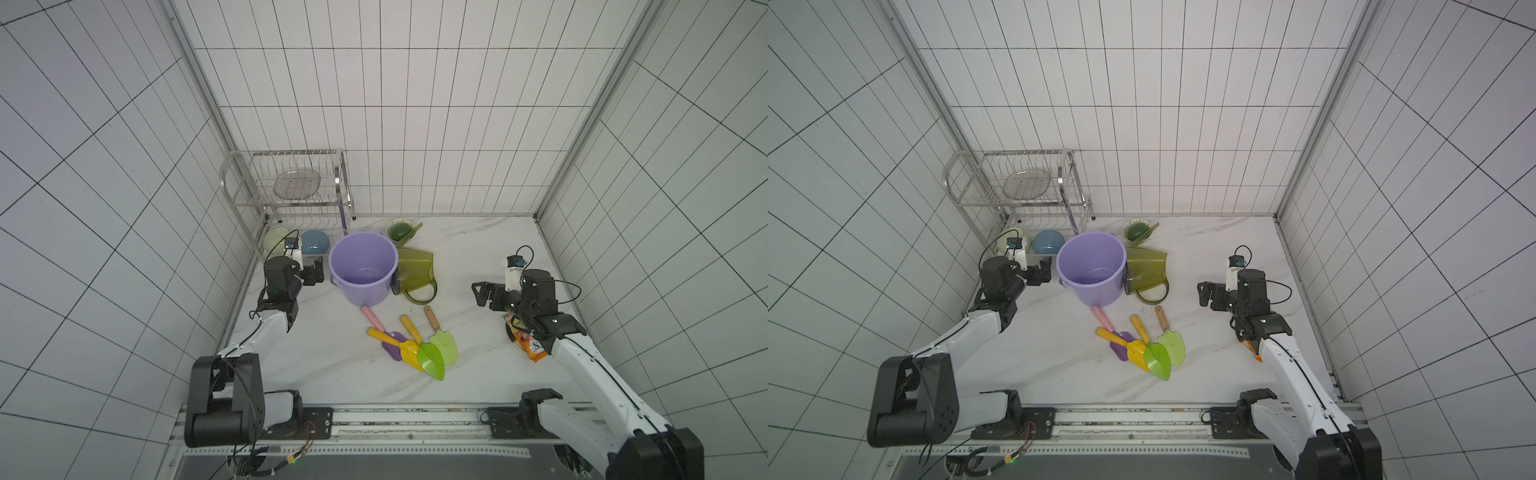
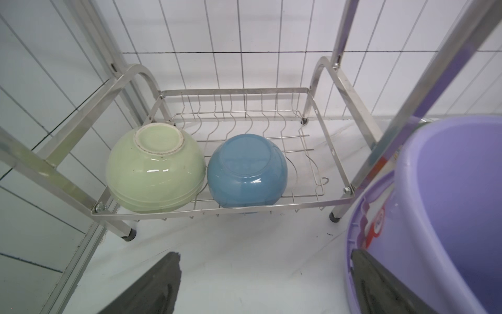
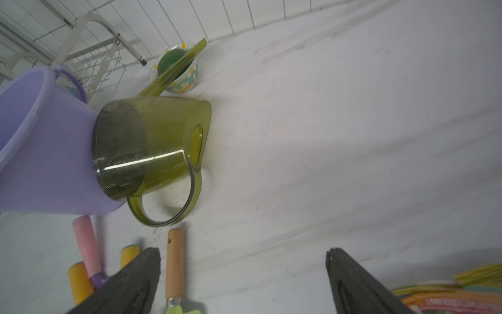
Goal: Organize the gardening tools
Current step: Pick up the gardening tool from the center of the board.
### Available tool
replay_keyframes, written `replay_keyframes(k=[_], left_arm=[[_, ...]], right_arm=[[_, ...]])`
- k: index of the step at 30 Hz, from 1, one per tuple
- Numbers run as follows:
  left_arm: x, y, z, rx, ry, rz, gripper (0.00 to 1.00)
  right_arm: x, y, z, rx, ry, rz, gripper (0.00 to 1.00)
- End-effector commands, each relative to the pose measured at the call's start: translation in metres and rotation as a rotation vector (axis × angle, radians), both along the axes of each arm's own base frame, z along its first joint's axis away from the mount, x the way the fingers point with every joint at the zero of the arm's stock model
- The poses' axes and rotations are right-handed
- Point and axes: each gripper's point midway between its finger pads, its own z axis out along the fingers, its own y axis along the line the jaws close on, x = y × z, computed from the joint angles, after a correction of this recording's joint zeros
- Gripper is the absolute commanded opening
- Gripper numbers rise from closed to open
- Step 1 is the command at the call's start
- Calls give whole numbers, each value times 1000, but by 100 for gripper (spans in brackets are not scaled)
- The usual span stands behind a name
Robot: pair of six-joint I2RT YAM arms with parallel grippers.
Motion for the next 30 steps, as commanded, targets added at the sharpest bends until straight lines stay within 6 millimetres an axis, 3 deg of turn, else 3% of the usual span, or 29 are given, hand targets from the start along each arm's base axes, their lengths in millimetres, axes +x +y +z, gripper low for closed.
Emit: replay_keyframes(k=[1, 5, 10, 16, 23, 27, 30], left_arm=[[-26, -27, -11, 95, 132, -237, 98], [-61, -46, -22, 204, 205, -447, 98], [-120, -70, -38, 334, 273, -753, 98], [-166, -89, -46, 411, 357, -987, 95], [-202, -113, -77, 602, 475, -1171, 83], [-206, -134, -89, 714, 461, -1220, 79], [-204, -154, -87, 757, 413, -1236, 76]], right_arm=[[-41, 22, -18, 114, 187, 61, 99], [-61, 37, -22, 187, 218, 107, 99], [-79, 47, -26, 224, 231, 143, 99], [-90, 51, -30, 240, 251, 166, 99], [-93, 56, -32, 253, 260, 172, 98], [-93, 56, -34, 252, 261, 162, 96], [-96, 57, -35, 263, 267, 162, 94]])
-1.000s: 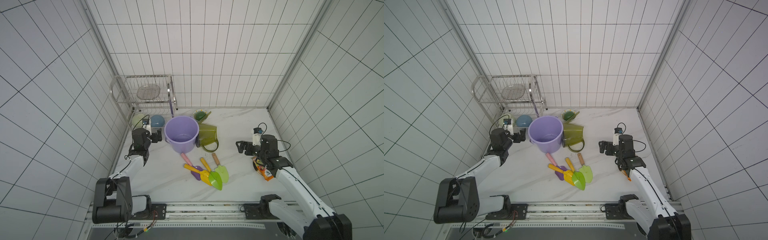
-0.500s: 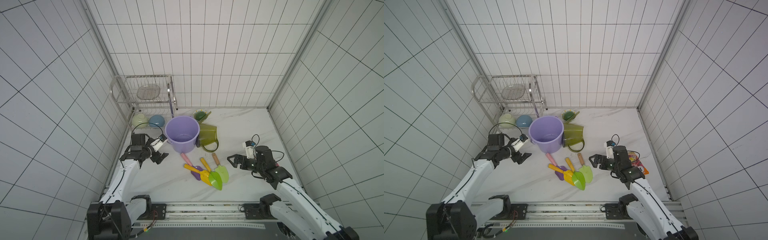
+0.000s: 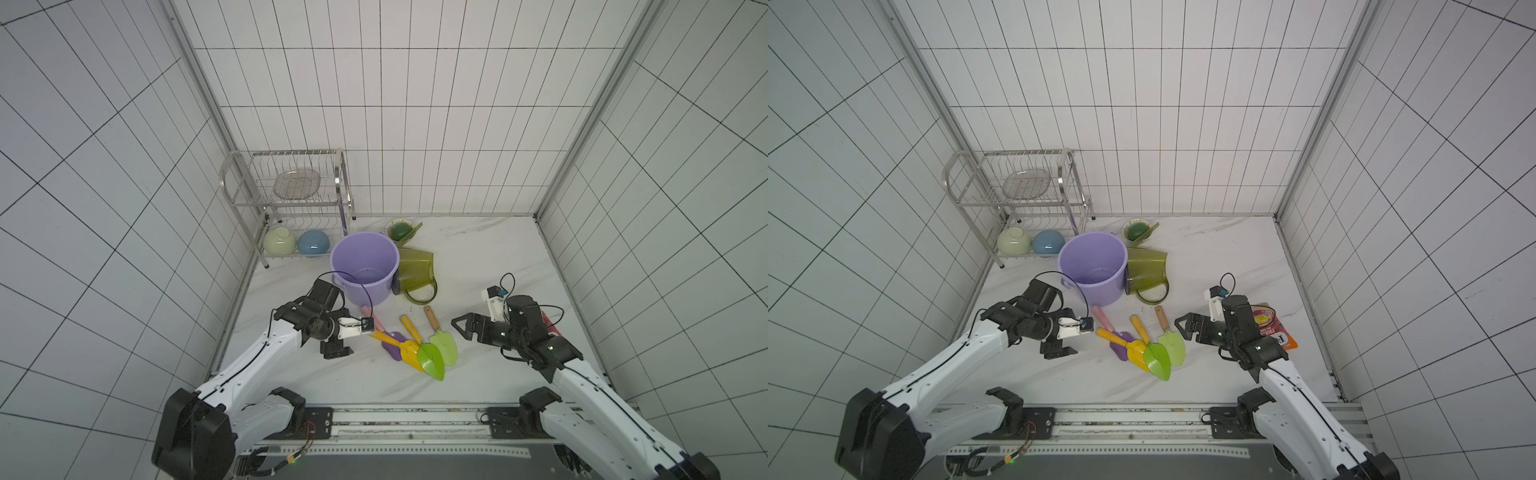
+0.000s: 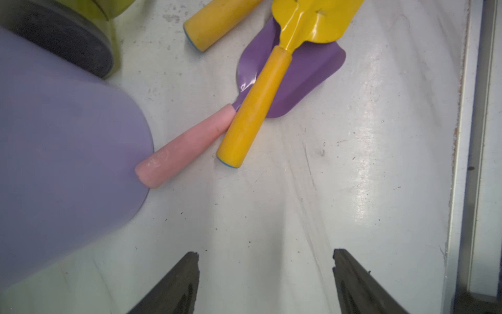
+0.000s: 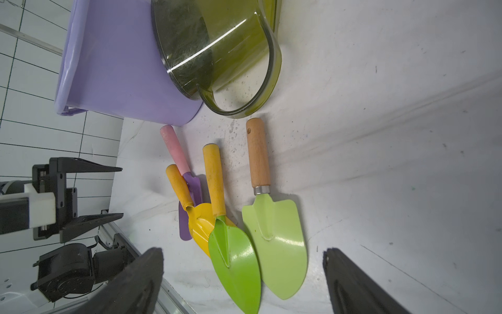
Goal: Organize the gardening tools
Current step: Pick up the gardening tool from the center of the board.
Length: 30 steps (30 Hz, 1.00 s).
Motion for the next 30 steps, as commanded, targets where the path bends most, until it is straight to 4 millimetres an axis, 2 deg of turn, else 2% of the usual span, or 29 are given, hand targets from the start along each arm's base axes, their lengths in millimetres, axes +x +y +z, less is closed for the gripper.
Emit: replay_keyframes(k=[1, 5, 9, 13, 16, 30], left_arm=[[11, -12, 0, 28, -71, 1, 75], [12, -38, 4, 12, -77, -20, 70], [13, -61, -1, 30, -93, -45, 66], [18, -81, -5, 56, -96, -37, 58], [20, -89, -10, 73, -81, -34, 53], [23, -118, -28, 79, -58, -56, 49]], right_arm=[[-4, 2, -3, 15, 6, -4, 94], [-7, 2, -5, 22, 10, -16, 92], [-9, 3, -4, 28, 2, -23, 91], [-12, 2, -3, 34, -6, -32, 88], [-13, 2, -4, 35, -6, -36, 87], [-16, 4, -4, 30, -15, -33, 82]])
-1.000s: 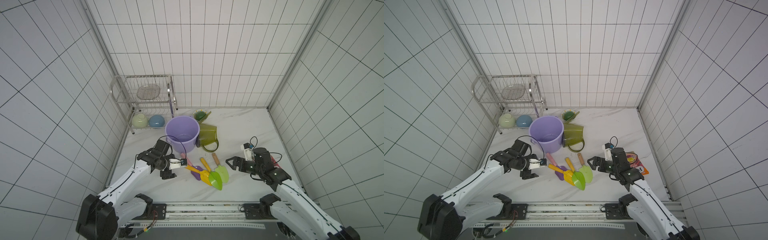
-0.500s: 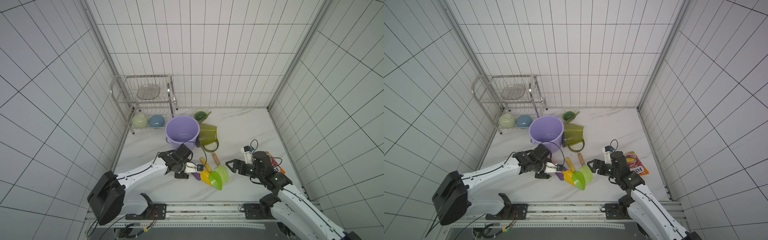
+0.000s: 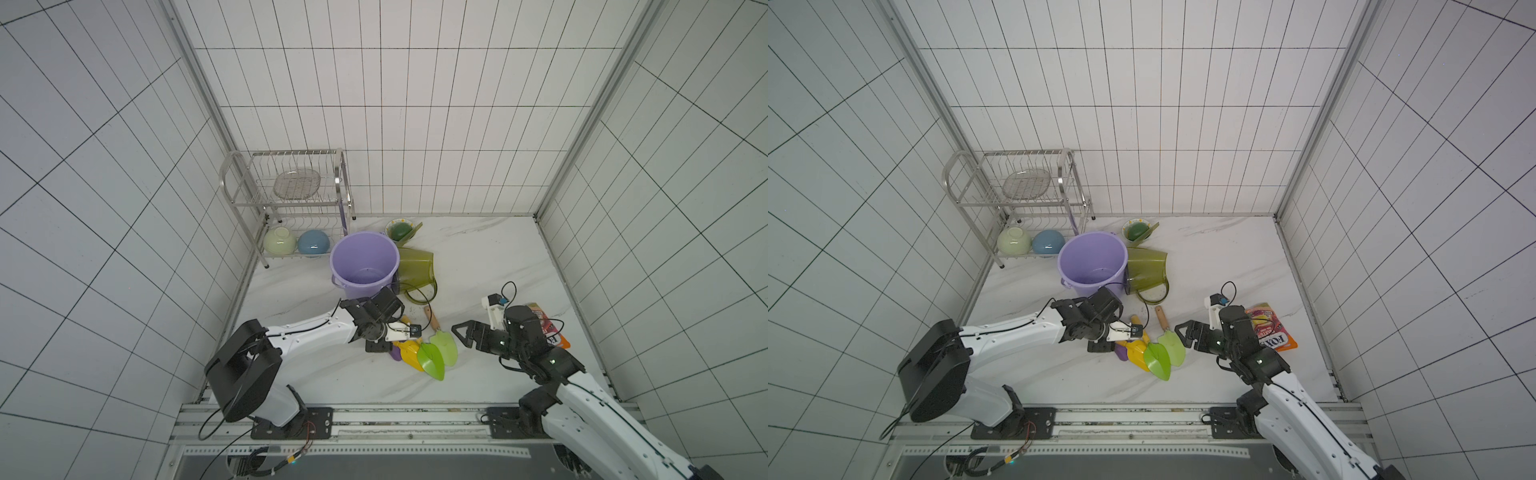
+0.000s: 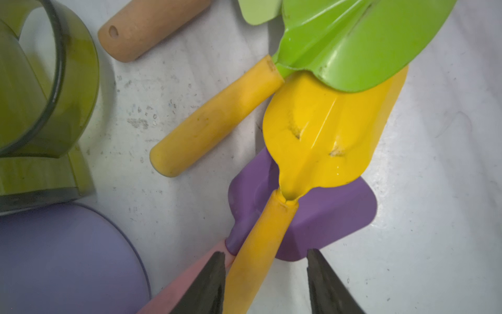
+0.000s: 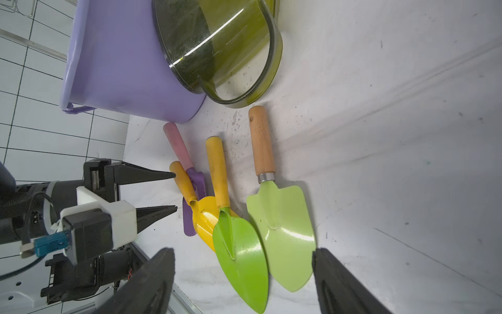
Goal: Organize the gardening tools
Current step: Pick up the gardening tool from the center of the board.
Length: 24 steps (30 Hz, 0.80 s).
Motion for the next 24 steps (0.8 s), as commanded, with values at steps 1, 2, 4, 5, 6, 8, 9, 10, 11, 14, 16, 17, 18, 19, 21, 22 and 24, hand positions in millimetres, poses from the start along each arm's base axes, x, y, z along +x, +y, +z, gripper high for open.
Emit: replay_keyframes(k=[1, 2, 4, 5, 6, 8, 9, 10, 11, 14, 16, 17, 18, 19, 21, 22, 24], left_arm=[[9, -16, 6, -37, -23, 2, 49], [8, -16, 4, -32, -20, 0, 47], [8, -16, -1, -22, -12, -2, 45], [7, -16, -3, -17, -7, -6, 43], [6, -16, -5, -11, -2, -10, 42], [4, -15, -11, 4, 6, -15, 42], [5, -15, -13, 9, 7, -16, 42], [4, -14, -16, 15, 10, -17, 41], [5, -14, -18, 20, 11, -16, 41], [5, -14, -23, 28, 17, -19, 40], [4, -14, -25, 32, 22, -22, 39], [4, -14, -25, 32, 22, -24, 38], [3, -15, -25, 32, 23, -26, 37], [3, -14, -26, 34, 25, -28, 35], [2, -14, -26, 35, 25, -30, 31], [2, -13, -27, 36, 27, -33, 28], [1, -13, -25, 36, 29, -36, 24]], right_arm=[[0, 1, 1, -1, -18, -2, 82], [0, 1, 0, -1, -17, -2, 82], [0, 1, 1, -1, -20, -1, 81], [0, 1, 0, -2, -19, -3, 81], [0, 0, 1, -2, -22, -4, 80], [0, 1, 1, -3, -24, -4, 79], [0, 1, 2, -2, -26, -3, 79], [0, 1, 1, -2, -25, -3, 79], [0, 1, 1, -3, -24, -2, 79], [0, 1, 1, -5, -24, -3, 78], [0, 1, 0, -7, -23, -3, 78], [0, 1, 0, -7, -23, -4, 78], [0, 1, 1, -6, -24, -4, 78], [0, 1, 1, -7, -26, -4, 77], [1, 1, 2, -5, -29, -7, 77], [1, 1, 3, -5, -30, -7, 77], [1, 1, 4, -4, -33, -8, 77]])
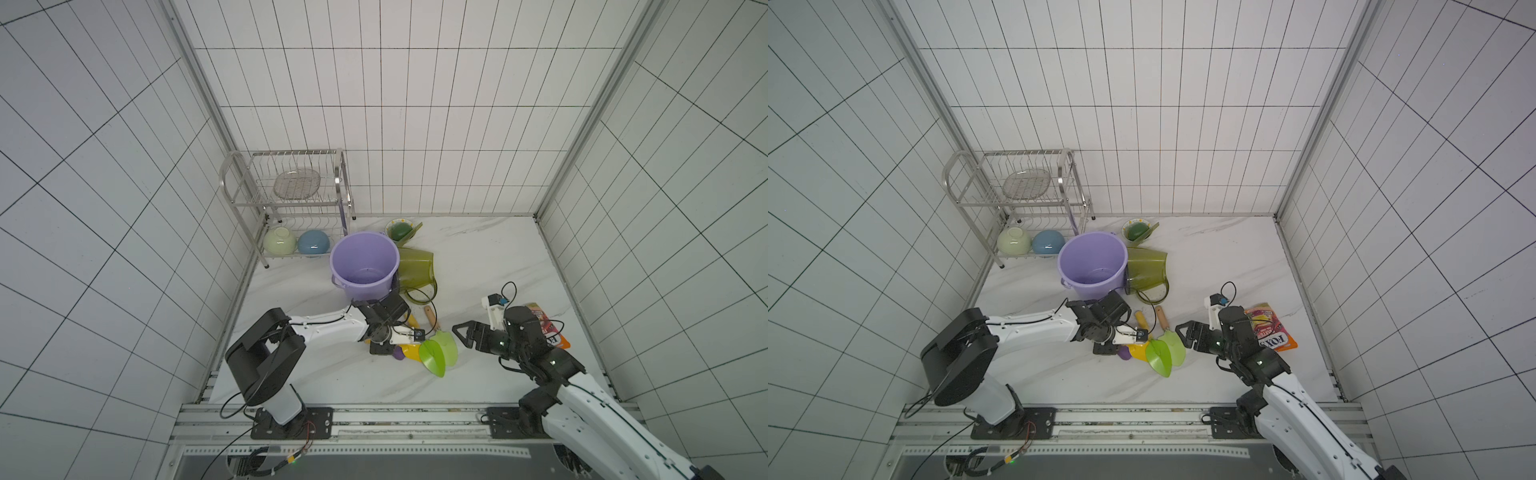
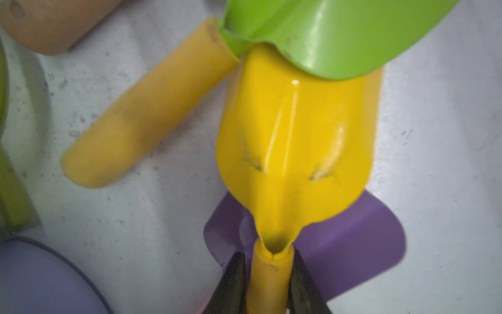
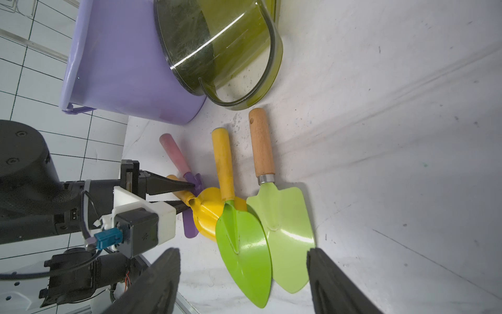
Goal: Organize the gardening tools
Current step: Pick up the gardening tool from the center of the board.
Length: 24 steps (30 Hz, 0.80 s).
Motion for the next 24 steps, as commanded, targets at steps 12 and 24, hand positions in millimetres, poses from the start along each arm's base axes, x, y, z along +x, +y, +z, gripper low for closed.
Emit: replay_keyframes(k=[12, 24], left_arm=[[-6, -1, 24, -39, -21, -56, 11], [18, 19, 93, -279, 66, 132, 6]], right_arm=[[1, 4, 16, 8, -24, 5, 76], [3, 30, 35, 97, 36, 56, 74]])
